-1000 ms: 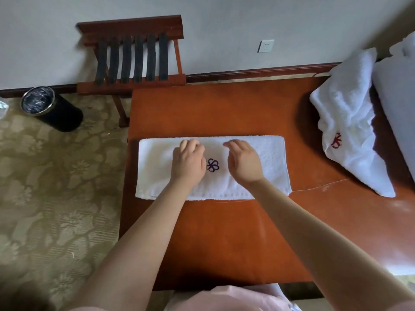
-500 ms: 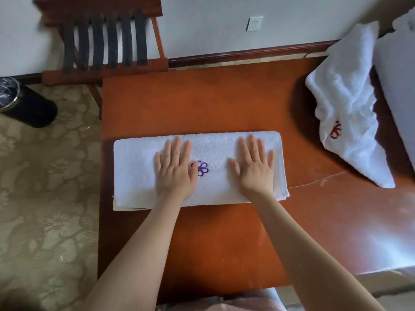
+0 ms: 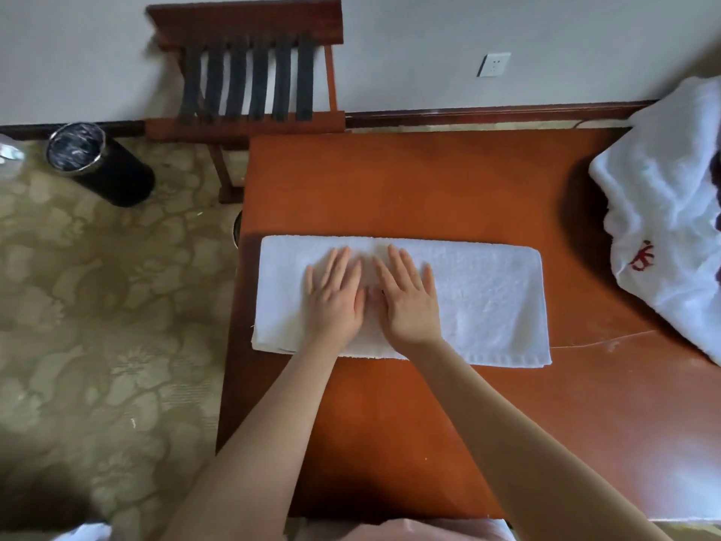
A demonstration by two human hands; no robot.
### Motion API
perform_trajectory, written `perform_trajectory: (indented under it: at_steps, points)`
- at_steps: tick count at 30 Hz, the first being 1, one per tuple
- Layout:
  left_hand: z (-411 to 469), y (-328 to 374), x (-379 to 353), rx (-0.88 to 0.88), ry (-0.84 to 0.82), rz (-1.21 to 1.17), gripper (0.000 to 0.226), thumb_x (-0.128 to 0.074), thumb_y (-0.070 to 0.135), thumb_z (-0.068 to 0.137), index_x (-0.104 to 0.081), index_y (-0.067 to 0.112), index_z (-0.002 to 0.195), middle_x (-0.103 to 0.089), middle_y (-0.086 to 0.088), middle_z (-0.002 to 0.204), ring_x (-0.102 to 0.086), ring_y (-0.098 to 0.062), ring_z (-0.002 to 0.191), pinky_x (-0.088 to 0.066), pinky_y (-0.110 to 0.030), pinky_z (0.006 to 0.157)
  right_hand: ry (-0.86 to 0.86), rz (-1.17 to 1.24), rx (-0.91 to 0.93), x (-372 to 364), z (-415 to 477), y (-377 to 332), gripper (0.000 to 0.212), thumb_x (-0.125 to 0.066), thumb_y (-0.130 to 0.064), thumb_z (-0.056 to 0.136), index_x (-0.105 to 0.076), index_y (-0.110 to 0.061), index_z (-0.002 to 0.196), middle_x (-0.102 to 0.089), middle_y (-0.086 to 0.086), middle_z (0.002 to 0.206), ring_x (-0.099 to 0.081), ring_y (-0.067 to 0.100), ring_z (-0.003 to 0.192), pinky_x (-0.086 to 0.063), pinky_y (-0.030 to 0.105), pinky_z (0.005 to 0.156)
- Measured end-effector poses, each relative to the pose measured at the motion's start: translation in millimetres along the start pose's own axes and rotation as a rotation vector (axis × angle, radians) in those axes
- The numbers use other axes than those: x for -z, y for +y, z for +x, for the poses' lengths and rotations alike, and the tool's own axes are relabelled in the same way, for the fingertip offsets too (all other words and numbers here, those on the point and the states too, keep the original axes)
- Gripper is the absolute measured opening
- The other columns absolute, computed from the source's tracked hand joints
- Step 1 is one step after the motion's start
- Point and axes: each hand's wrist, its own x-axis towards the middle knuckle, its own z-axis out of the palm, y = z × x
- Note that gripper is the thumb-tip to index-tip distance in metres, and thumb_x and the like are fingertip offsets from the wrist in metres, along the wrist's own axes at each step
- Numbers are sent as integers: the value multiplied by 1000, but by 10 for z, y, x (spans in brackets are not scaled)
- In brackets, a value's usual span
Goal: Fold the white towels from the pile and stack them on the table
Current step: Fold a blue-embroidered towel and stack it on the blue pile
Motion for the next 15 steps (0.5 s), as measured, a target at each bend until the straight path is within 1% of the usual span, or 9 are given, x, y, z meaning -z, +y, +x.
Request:
perform_trajectory:
  at_steps: [3, 5, 7, 10, 13, 15]
  points:
    - [-135, -274, 33, 124, 0, 41, 55, -32, 43, 99, -31, 18, 149, -21, -4, 158, -13, -20, 147, -11, -50, 117, -13, -89, -11, -169, 8, -41, 50, -34, -35, 101, -35, -19, 148, -24, 9, 157, -17, 29, 146, -10, 56, 115]
    - [-204, -427, 71, 189, -11, 69, 60, -22, 49, 98, -24, 20, 151, -15, -3, 159, -8, -20, 148, -9, -48, 118, 15, -104, -14, -196, 10, -39, 51, -31, -37, 99, -38, -19, 146, -29, 10, 155, -23, 31, 144, -16, 57, 113]
    - [-255, -521, 108, 219, -5, 83, 61, -20, 50, 97, -26, 21, 150, -15, -3, 159, -8, -20, 147, -9, -48, 118, 28, -110, -10, -201, 19, -40, 52, -30, -39, 98, -39, -20, 146, -31, 9, 155, -26, 30, 143, -18, 57, 112]
    - [-296, -633, 128, 209, -6, 43, 60, -24, 48, 96, -30, 20, 149, -18, -2, 159, -7, -18, 148, -10, -50, 117, 25, -128, -8, -209, 26, -35, 52, -32, -40, 98, -38, -20, 146, -31, 9, 155, -26, 30, 143, -19, 57, 112]
    - [-312, -707, 136, 163, -13, 1, 59, -24, 46, 97, -32, 17, 149, -18, -4, 159, -5, -18, 147, -18, -49, 114, 10, -146, -14, -207, 30, -26, 53, -31, -40, 98, -36, -21, 147, -30, 9, 155, -26, 30, 143, -19, 57, 111]
    - [-322, -724, 153, 142, -26, 11, 59, -25, 46, 98, -31, 16, 149, -17, -5, 159, -5, -19, 148, -21, -49, 114, -2, -159, -11, -191, 29, -34, 52, -32, -39, 98, -36, -20, 147, -30, 10, 155, -26, 31, 143, -20, 58, 111]
